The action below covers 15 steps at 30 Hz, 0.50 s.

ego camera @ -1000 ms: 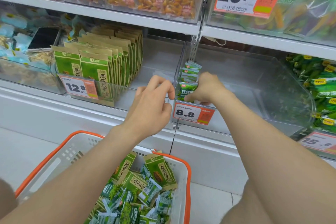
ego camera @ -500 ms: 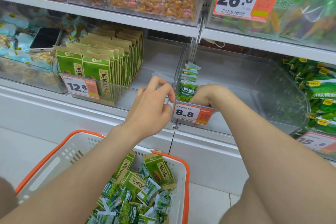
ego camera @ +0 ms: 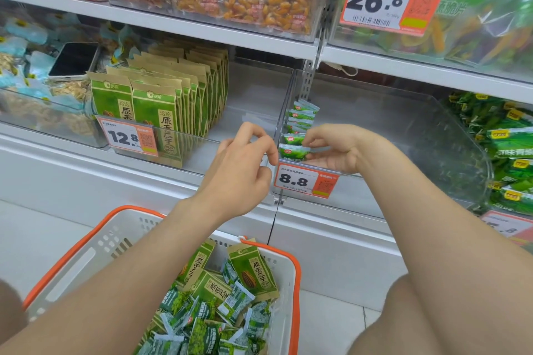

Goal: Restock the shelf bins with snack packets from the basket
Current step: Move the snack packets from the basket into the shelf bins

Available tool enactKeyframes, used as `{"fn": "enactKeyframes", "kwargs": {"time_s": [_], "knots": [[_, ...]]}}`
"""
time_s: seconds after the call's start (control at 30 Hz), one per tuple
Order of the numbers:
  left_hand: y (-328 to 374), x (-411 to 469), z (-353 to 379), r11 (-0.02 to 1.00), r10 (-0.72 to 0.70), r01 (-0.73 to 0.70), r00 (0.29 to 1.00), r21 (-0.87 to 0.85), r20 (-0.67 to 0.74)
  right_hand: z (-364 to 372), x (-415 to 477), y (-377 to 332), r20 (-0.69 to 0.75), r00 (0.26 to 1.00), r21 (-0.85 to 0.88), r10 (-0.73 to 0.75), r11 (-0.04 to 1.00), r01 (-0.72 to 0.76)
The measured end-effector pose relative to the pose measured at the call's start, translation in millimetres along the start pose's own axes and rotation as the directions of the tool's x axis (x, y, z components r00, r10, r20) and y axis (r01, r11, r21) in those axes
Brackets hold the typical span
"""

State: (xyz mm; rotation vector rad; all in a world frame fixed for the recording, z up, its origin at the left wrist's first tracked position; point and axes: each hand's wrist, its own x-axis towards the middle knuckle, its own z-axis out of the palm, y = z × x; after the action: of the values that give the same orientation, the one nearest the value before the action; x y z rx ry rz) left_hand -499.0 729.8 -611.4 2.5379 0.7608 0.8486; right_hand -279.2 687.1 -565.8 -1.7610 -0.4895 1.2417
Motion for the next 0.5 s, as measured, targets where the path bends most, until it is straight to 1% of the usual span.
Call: {"fn": "enactKeyframes", "kwargs": {"time_s": [0.03,0.1,0.2,0.23,0.37,0.5], "knots": [[0,0,0,1.000,0.001,-0.001,1.000,0.000,-0.002,1,-2,0,0.019,1.000,0.003,-0.007,1.000,0.007],[1,0,0,1.000,0.006,-0.006,1.000,0.000,-0.007,3,-4,2,0.023,1.000,-0.088,-0.009,0.996,0.011],[2,0,1,1.000,0.018,-0.018,1.000,0.000,-0.016,8,-1,4,-0.097,0.992,-0.325,-0.076,0.945,0.041],[1,0,1,1.000,0.021,-0.021,1.000,-0.002,-0.018,9,1,3,-0.128,0.986,-0.371,-0.110,0.927,0.055],[-1,0,0,1.000,0.030,-0.031,0.999,-0.004,-0.016,9,4,0,-0.184,0.965,-0.435,-0.188,0.896,0.092],[-2,-1,1,0.999,0.046,-0.046,0.999,0.009,-0.009,11,7,2,-0.195,0.955,-0.556,-0.224,0.827,0.080]]}}
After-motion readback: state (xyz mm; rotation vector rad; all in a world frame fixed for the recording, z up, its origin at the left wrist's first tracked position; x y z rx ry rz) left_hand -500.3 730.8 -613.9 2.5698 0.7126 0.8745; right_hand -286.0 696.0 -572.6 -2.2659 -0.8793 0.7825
